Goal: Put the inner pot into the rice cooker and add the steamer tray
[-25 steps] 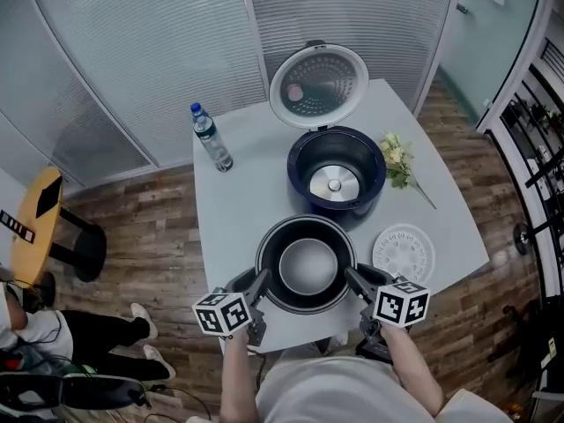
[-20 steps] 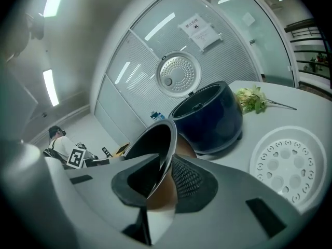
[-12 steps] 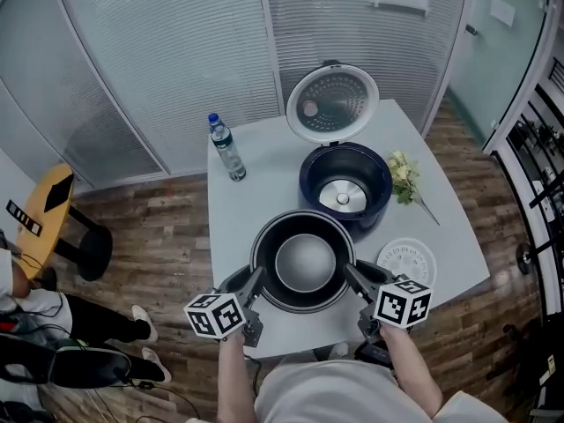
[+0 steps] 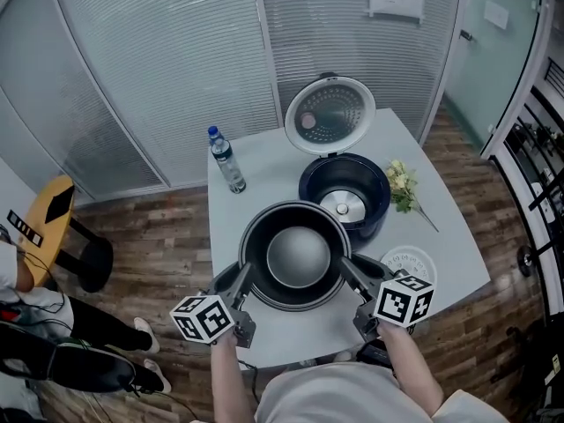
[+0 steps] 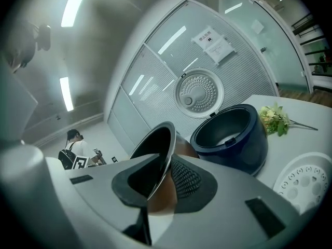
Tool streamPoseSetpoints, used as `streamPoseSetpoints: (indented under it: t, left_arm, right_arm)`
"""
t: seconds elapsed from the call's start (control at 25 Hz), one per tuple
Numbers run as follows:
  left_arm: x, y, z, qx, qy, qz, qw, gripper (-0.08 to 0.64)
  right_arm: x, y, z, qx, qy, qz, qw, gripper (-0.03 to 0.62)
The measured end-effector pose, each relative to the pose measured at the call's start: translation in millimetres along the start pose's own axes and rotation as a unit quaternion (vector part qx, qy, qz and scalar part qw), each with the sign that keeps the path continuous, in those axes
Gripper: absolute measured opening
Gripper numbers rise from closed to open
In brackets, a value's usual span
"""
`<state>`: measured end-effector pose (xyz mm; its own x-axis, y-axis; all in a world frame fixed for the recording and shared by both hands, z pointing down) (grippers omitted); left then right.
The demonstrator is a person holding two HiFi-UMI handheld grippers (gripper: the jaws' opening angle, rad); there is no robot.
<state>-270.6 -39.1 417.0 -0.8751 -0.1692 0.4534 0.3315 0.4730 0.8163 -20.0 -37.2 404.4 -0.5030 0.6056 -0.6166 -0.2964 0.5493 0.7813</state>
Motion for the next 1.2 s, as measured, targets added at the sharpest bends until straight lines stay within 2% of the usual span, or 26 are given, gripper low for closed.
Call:
streamPoseSetpoints:
  t: [0.44,0.84,1.2]
  left_arm:
    - [-10,-42,-16,-0.035,0.027,0.003,0.9990,0.077]
    - [-18,-63,-40,-0.042,0.066,0.006,0.9969,0.072]
    - [-45,-70,-68,-0.037,0.097,0.005,0.9946,0.069]
  right_arm:
    - [10,-36,-6,-0.032,-0.001,0.026,0.999,0.077]
    - [7,-53,-4,-0.056,0.027,0.032,0.998,0.078]
    - [-5,-67,17,-0.082,0.062,0.031,0.994,0.078]
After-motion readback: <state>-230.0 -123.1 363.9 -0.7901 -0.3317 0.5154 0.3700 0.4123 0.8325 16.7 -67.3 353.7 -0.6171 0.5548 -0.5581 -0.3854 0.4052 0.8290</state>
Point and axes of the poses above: the fingertips, and each gripper's own axes: z backward along the fingers, x to its left, y out of its underside, the point moved 3 cm from there along z, backward along the fingers, and after that the axes turned 13 degrees about -y, right-handed, at the moved point
